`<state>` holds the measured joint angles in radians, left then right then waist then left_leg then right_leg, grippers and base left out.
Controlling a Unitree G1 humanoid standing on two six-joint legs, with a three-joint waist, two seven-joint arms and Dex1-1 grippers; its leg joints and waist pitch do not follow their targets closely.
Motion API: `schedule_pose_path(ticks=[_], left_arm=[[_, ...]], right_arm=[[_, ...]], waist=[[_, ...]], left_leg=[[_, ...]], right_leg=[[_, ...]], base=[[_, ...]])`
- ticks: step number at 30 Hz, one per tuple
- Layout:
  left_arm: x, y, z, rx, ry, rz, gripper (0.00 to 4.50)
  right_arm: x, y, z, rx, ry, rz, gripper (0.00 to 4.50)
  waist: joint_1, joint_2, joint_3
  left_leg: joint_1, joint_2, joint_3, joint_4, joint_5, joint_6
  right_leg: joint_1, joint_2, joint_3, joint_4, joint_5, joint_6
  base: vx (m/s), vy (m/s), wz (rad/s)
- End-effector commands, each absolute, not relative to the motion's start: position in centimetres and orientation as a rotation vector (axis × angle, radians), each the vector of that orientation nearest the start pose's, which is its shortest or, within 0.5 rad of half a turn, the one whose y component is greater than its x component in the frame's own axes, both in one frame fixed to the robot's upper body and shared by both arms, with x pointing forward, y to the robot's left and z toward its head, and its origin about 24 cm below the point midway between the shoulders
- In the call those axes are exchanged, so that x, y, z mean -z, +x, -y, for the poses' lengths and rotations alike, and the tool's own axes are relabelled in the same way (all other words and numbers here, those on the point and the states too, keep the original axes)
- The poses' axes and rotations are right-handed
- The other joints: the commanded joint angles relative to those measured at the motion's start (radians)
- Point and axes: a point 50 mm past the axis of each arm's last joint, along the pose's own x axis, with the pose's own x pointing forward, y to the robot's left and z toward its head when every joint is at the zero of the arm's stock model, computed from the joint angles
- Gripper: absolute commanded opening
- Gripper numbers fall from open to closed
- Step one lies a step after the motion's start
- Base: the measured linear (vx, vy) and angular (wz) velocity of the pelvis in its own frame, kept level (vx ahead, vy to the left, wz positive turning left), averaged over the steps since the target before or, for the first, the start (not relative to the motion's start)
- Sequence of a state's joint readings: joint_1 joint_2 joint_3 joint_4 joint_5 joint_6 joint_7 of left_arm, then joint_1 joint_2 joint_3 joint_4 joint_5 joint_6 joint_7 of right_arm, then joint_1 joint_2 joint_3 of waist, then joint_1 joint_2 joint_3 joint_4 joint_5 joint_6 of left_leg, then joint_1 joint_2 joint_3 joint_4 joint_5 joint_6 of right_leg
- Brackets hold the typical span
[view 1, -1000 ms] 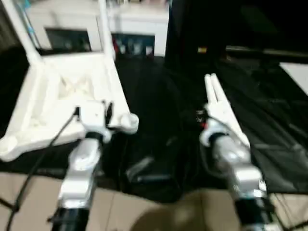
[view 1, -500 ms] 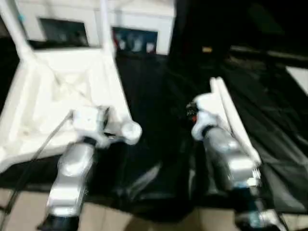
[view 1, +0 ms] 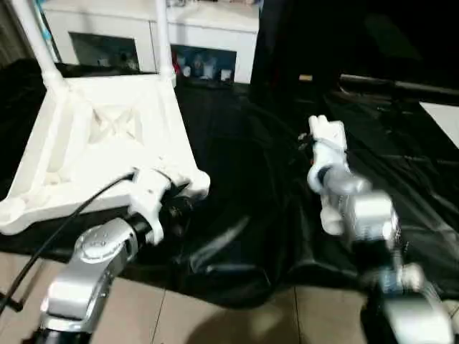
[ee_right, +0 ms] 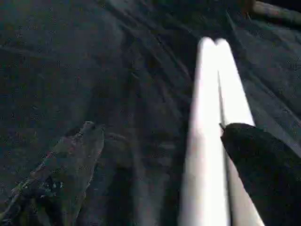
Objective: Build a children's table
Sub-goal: Pick table leg
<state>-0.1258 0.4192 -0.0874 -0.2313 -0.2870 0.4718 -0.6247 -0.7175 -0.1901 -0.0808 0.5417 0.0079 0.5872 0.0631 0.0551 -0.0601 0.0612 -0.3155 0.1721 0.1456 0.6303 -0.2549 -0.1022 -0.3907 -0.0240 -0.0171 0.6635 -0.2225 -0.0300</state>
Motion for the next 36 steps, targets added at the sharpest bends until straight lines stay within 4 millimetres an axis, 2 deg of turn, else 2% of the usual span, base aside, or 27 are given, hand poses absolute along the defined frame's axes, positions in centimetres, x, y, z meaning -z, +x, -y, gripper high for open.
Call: schedule_pose_path(ticks=[1,3,4,6,8,9,10,12,15,18,20,21,23,30,32,36], left_arm=[[-9.6,25.2,-14.6,0.883,0.141,-0.212,2.26],[-9.9,24.9,-14.6,0.925,0.172,-0.228,2.45],[-9.9,24.9,-14.6,0.925,0.172,-0.228,2.56],[-10.3,25.2,-14.9,0.894,0.213,-0.241,2.63],[-10.4,25.3,-14.8,0.891,0.212,-0.244,2.82],[-10.5,25.2,-14.7,0.906,0.217,-0.245,2.82],[-10.7,24.9,-14.5,0.938,0.216,-0.256,3.01],[-10.8,24.7,-14.3,0.955,0.211,-0.262,3.02],[-10.9,24.7,-14.2,0.961,0.210,-0.269,3.35],[-11.3,24.4,-14.1,0.984,0.210,-0.270,3.49],[-11.3,24.4,-14.1,0.984,0.210,-0.271,3.77],[-11.3,24.4,-14.2,0.979,0.213,-0.273,3.77],[-11.2,24.5,-14.3,0.969,0.224,-0.281,3.92],[-11.5,24.2,-14.4,0.985,0.220,-0.292,4.43],[-11.6,24.1,-14.3,0.991,0.218,-0.292,4.50],[-11.5,24.1,-14.3,0.995,0.212,-0.296,4.50]], right_arm=[[-9.0,37.7,17.7,-0.010,-0.123,-0.487,4.50],[-9.1,38.0,18.0,-0.002,-0.109,-0.552,4.50],[-9.1,38.0,18.0,-0.002,-0.109,-0.552,4.50],[-8.7,38.1,18.6,0.011,-0.048,-0.667,4.50],[-8.5,38.1,18.8,0.013,-0.042,-0.690,4.50],[-8.2,38.1,19.0,0.020,-0.028,-0.707,4.50],[-7.7,38.0,19.3,0.036,-0.008,-0.733,4.50],[-7.4,37.8,19.4,0.042,0.011,-0.752,4.50],[-7.0,37.7,19.4,0.036,0.013,-0.781,4.50],[-6.7,37.6,19.5,0.048,0.006,-0.808,4.50],[-6.6,37.6,19.5,0.051,0.013,-0.811,4.23],[-6.6,37.6,19.5,0.053,0.017,-0.814,4.23],[-6.3,37.5,19.5,0.048,0.037,-0.831,3.96],[-5.8,37.4,19.4,0.050,0.063,-0.846,3.33],[-5.7,37.4,19.4,0.051,0.068,-0.852,3.15],[-5.5,37.3,19.5,0.054,0.074,-0.856,2.81]], waist=[[0.000,0.009,-0.049],[-0.001,0.006,-0.056],[-0.001,0.007,-0.060],[-0.002,0.004,-0.063],[-0.001,0.005,-0.064],[-0.001,-0.003,-0.064],[0.001,-0.001,-0.065],[0.003,0.000,-0.065],[0.003,-0.007,-0.066],[0.002,-0.005,-0.064],[0.002,-0.006,-0.061],[0.002,-0.006,-0.061],[0.004,-0.006,-0.060],[0.004,-0.006,-0.063],[0.003,-0.009,-0.062],[0.005,-0.006,-0.061]], left_leg=[[-0.013,0.032,-0.005,-0.083,-0.126,-0.029],[-0.025,0.028,-0.001,-0.079,-0.072,-0.022],[-0.027,0.026,0.000,-0.077,-0.045,-0.018],[-0.032,0.024,0.003,-0.074,-0.010,-0.012],[-0.035,0.025,0.005,-0.071,0.013,-0.008],[-0.038,0.025,0.006,-0.072,0.019,-0.005],[-0.038,0.028,0.007,-0.071,0.029,-0.004],[-0.039,0.028,0.008,-0.071,0.037,-0.003],[-0.040,0.030,0.009,-0.071,0.052,0.005],[-0.038,0.031,0.010,-0.071,0.036,0.002],[-0.039,0.032,0.010,-0.072,0.019,-0.001],[-0.039,0.032,0.010,-0.072,0.015,-0.002],[-0.039,0.032,0.010,-0.072,0.011,-0.006],[-0.040,0.031,0.010,-0.071,0.030,-0.005],[-0.040,0.032,0.010,-0.072,0.024,-0.004],[-0.040,0.032,0.011,-0.071,0.015,-0.006]], right_leg=[[0.038,-0.089,0.053,-0.098,-0.300,-0.119],[0.045,-0.085,0.053,-0.091,-0.207,-0.132],[0.046,-0.082,0.052,-0.085,-0.149,-0.143],[0.049,-0.078,0.051,-0.080,-0.083,-0.154],[0.047,-0.078,0.050,-0.076,-0.038,-0.171],[0.050,-0.078,0.049,-0.077,-0.028,-0.173],[0.050,-0.082,0.049,-0.073,-0.009,-0.181],[0.051,-0.081,0.047,-0.070,0.008,-0.189],[0.053,-0.082,0.046,-0.068,0.034,-0.196],[0.050,-0.084,0.046,-0.071,0.005,-0.201],[0.050,-0.084,0.046,-0.074,-0.023,-0.196],[0.049,-0.085,0.047,-0.075,-0.036,-0.192],[0.048,-0.084,0.047,-0.076,-0.047,-0.187],[0.050,-0.085,0.046,-0.072,-0.016,-0.191],[0.049,-0.085,0.045,-0.073,-0.026,-0.194],[0.048,-0.085,0.045,-0.075,-0.042,-0.190]], base=[[0.000,0.000,0.00],[0.000,0.000,0.00],[0.000,0.000,0.00],[0.000,0.000,0.00],[0.000,0.000,0.00],[0.000,0.000,0.00],[0.000,0.000,0.00],[0.000,0.000,0.00],[0.000,0.000,0.00],[0.000,0.000,0.00],[0.000,0.000,0.00],[0.000,0.000,0.00],[0.000,0.000,0.00],[0.000,0.000,0.00],[0.000,0.000,0.00],[0.000,0.000,0.00]])
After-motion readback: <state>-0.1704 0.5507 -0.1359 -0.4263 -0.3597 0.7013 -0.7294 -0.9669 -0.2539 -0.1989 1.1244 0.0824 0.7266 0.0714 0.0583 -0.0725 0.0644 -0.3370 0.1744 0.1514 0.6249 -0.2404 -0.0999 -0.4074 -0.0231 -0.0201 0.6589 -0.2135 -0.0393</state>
